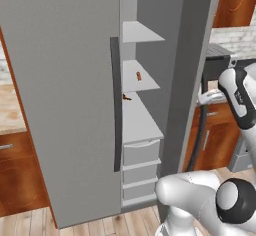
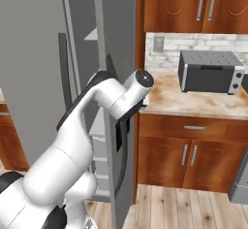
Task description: Store the kebab skewer in the freezer for long-term storage. Close the freezer door after placing the cooked food.
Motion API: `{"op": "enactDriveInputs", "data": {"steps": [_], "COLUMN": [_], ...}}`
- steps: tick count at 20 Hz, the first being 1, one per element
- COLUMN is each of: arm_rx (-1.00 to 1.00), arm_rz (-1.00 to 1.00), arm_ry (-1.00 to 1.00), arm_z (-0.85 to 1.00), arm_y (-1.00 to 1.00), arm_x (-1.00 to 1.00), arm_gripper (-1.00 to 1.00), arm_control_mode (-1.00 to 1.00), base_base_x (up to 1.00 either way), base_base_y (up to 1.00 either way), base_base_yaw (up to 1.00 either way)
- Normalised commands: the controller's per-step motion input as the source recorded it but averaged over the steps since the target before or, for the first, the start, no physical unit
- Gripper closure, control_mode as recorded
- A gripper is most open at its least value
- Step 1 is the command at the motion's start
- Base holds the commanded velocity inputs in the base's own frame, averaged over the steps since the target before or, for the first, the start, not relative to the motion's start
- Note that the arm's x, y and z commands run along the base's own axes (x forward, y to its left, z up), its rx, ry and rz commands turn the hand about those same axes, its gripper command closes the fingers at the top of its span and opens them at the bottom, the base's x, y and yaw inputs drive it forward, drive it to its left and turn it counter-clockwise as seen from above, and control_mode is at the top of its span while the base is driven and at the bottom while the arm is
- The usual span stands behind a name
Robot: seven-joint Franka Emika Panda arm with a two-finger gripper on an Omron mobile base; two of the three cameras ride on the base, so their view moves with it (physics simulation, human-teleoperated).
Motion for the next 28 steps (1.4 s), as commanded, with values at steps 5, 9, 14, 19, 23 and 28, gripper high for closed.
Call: {"op": "enactDriveInputs", "data": {"steps": [5, 9, 14, 19, 23, 28], "arm_rx": [0.00, 0.00, 0.00, 0.00, -0.01, -0.04], "arm_rz": [0.00, 0.00, -0.01, -0.05, -0.09, -0.03], "arm_ry": [0.00, 0.00, 0.00, 0.00, 0.00, 0.00], "arm_z": [-0.01, 0.00, 0.00, 0.00, 0.00, 0.13], "arm_y": [0.85, 0.72, 0.65, 0.63, 0.45, 0.00], "arm_x": [0.01, 0.11, 0.30, 0.46, 0.45, 0.11], "arm_gripper": [-1.00, -1.00, -1.00, -1.00, -1.00, -1.00], "arm_control_mode": [-1.00, -1.00, -1.00, -1.00, -1.00, -1.00], "base_base_x": [0.00, 0.00, 0.00, 0.00, 0.00, 0.00], "base_base_y": [0.00, 0.00, 0.00, 0.00, 0.00, 0.00], "base_base_yaw": [0.00, 0.00, 0.00, 0.00, 0.00, 0.00]}}
